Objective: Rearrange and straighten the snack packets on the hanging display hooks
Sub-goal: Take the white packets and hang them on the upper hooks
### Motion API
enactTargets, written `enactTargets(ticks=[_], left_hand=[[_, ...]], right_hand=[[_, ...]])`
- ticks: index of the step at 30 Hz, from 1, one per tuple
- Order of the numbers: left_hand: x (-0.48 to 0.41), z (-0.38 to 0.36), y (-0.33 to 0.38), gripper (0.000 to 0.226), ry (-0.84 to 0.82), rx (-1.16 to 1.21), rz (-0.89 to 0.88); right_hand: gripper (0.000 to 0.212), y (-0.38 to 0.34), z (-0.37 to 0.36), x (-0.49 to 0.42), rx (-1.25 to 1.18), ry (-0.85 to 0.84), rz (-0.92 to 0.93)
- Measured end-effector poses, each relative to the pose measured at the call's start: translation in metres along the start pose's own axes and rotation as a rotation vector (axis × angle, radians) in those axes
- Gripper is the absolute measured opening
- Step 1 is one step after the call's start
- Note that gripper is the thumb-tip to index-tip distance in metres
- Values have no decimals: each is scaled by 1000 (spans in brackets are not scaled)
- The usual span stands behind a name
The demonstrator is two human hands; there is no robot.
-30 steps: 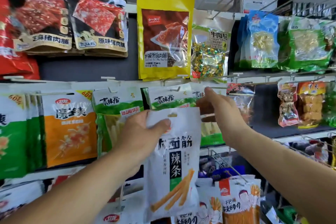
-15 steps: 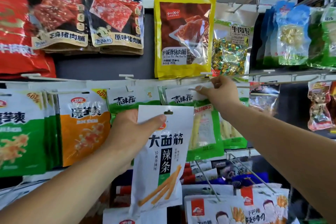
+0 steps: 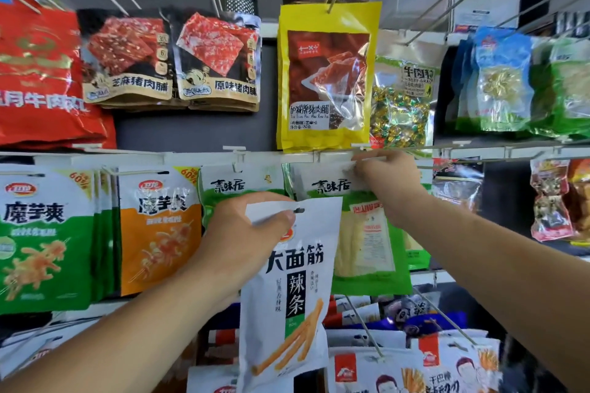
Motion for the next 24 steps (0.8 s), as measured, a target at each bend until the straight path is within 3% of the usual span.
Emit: enactTargets(ticks=[4,6,9,15,24], left_hand=[[3,-8,10,7,36,42,-29],[5,-19,19,10,31,65,-44],[6,-36,31,8,-4,99,-62],[-3,-62,33,24,39,99,-46],[-10,-100,39,14,8,129,-45]], right_hand=[[10,-10,28,20,-34,-52,82],[23,-16,42,26,-74,-64,68],[26,-24,64,29,-85,-53,68],[13,-11,120,27,20,131,74],[13,6,136,-11,-48,228,-5]])
Point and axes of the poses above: each hand's wrist, its own x-axis away from the middle knuckle, its own z-axis out of the back of the hand, y = z × x, the point moved 2 cm from there along -x, towards the middle knuckle
